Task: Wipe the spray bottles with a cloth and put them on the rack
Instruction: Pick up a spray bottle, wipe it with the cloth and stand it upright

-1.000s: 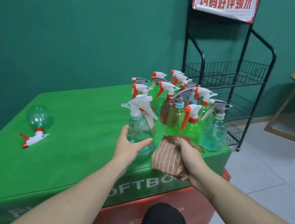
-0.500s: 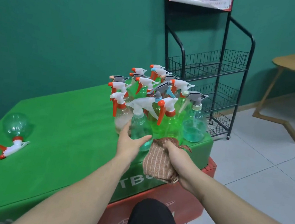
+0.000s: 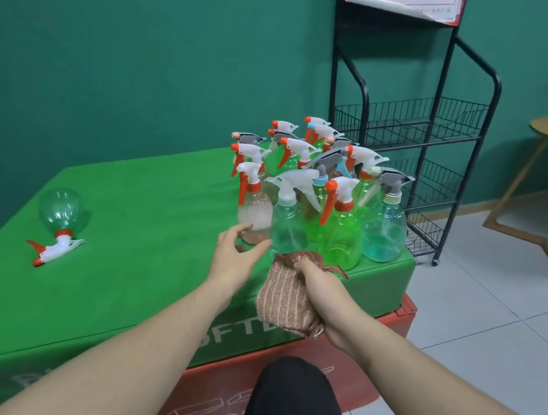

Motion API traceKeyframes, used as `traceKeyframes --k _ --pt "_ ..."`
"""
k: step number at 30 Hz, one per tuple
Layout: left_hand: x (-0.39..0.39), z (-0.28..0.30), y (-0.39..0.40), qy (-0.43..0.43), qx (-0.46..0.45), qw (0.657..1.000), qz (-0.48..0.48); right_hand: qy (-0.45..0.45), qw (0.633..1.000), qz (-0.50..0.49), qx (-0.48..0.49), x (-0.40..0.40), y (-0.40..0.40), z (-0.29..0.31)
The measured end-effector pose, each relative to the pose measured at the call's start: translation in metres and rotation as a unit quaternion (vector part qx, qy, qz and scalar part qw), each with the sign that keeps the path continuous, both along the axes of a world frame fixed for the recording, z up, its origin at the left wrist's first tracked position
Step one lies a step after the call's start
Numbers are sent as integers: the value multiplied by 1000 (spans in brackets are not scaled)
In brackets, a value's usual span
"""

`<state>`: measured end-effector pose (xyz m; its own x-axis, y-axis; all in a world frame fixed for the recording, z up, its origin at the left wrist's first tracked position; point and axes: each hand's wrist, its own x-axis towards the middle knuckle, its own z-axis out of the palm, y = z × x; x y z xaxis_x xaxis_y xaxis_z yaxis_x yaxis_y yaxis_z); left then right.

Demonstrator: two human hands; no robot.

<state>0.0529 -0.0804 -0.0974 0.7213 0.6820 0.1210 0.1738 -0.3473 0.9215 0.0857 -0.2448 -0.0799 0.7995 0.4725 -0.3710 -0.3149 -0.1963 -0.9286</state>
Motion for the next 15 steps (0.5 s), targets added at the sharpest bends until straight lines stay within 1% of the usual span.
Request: traceKeyframes --k 8,11,15 --pt "-68 5 82 8 3 999 35 5 997 69 25 -32 77 9" --pt "-94 2 125 12 28 998 51 12 994 109 18 -41 115 10" --pt "-128 3 189 49 70 995 61 14 989 145 9 -51 170 10"
